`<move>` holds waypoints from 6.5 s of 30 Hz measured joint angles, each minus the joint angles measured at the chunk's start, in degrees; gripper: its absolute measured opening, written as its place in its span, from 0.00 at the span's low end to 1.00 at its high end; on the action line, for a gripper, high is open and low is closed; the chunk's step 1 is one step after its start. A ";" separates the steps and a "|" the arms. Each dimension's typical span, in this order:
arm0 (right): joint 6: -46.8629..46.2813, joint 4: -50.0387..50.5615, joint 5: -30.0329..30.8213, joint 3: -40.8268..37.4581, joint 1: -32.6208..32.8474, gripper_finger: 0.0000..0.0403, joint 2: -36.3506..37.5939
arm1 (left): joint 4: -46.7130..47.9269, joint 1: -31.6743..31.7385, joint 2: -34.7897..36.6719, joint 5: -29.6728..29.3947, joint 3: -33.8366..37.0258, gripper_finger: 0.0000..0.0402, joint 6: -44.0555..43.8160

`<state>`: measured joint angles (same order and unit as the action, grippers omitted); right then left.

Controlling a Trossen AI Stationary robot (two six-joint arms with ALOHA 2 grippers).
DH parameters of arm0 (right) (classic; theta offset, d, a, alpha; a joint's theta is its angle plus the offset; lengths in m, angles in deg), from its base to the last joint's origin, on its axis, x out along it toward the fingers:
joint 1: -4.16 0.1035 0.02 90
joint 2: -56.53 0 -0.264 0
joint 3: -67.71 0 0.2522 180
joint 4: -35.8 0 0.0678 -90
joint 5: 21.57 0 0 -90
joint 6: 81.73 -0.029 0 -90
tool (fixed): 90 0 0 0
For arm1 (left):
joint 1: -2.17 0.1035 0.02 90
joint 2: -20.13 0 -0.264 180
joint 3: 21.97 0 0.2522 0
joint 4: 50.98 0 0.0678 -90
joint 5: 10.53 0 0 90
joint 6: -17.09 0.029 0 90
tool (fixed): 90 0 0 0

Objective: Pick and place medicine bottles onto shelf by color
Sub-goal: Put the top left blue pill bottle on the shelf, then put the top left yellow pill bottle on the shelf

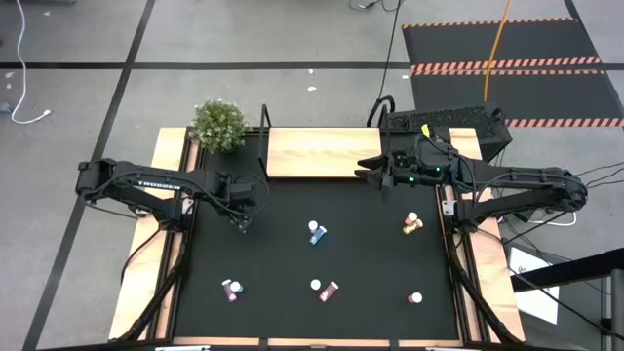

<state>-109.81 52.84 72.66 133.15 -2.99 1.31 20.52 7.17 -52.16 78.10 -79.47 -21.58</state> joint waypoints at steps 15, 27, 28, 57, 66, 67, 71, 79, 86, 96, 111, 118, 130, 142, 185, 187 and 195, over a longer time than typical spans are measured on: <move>-0.81 0.00 -0.01 0.00 0.00 0.38 0.00 | 0.15 0.49 -0.02 -0.70 0.02 0.51 1.19; -0.64 0.00 -0.02 0.00 0.00 0.32 0.00 | 0.33 1.42 -0.09 -0.76 0.04 0.38 2.45; -0.63 0.00 -0.02 0.00 0.00 0.32 0.00 | 0.35 1.42 -0.10 -0.73 0.04 0.37 2.47; 3.79 3.22 0.05 -0.04 0.00 0.32 6.38 | 18.05 1.99 -2.19 1.71 -30.00 0.31 6.72; 5.20 12.59 0.05 -0.04 0.20 0.32 10.62 | 29.46 8.62 -21.57 -0.13 -58.05 0.30 16.92; 5.36 13.48 0.02 -0.04 0.20 0.32 10.98 | 30.38 9.37 -23.99 -0.15 -61.34 0.30 17.81; 6.39 16.74 0.02 -0.04 0.20 0.32 11.93 | 32.52 12.48 -32.43 -1.00 -75.05 0.30 20.79; 9.31 20.85 0.24 -0.04 0.13 0.32 11.85 | 32.14 21.10 -44.11 -3.68 -91.15 0.30 25.46; 9.86 20.53 6.05 -0.04 -0.02 0.32 10.11 | 28.22 28.63 -50.01 -4.84 -90.71 0.30 34.84; 5.80 18.79 12.25 -0.04 -0.66 0.32 4.89 | 22.12 33.76 -56.12 -5.82 -90.66 0.30 55.12; 1.89 16.65 13.95 -0.09 -0.79 0.32 0.39 | 21.88 35.99 -57.09 -3.63 -88.59 0.30 56.70; 1.79 16.46 13.75 -0.09 -0.74 0.32 0.44 | 21.92 34.66 -57.09 -4.95 -81.19 0.30 57.07; 4.53 16.49 13.53 -0.09 -0.76 0.32 0.44 | 19.82 33.75 -57.02 -7.95 -80.90 0.30 55.47; 5.20 16.77 13.51 -0.09 -0.76 0.32 0.44 | 16.75 33.75 -57.02 -8.19 -80.07 0.30 55.12; 10.73 2.56 -10.34 -0.09 -3.66 0.32 0.48 | 28.47 20.46 -37.99 -15.24 -89.90 0.72 26.92; 12.09 2.51 -13.70 -0.09 -3.20 0.32 0.48 | 27.95 17.27 -35.94 -17.74 -89.90 0.71 23.39; 12.87 2.02 -28.48 -3.01 -0.85 0.26 0.45 | 31.27 -0.25 -32.44 -34.52 -89.92 0.63 8.33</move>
<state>-96.94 54.86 44.18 130.13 -3.84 1.76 51.78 6.92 -84.59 43.58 -169.40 -13.25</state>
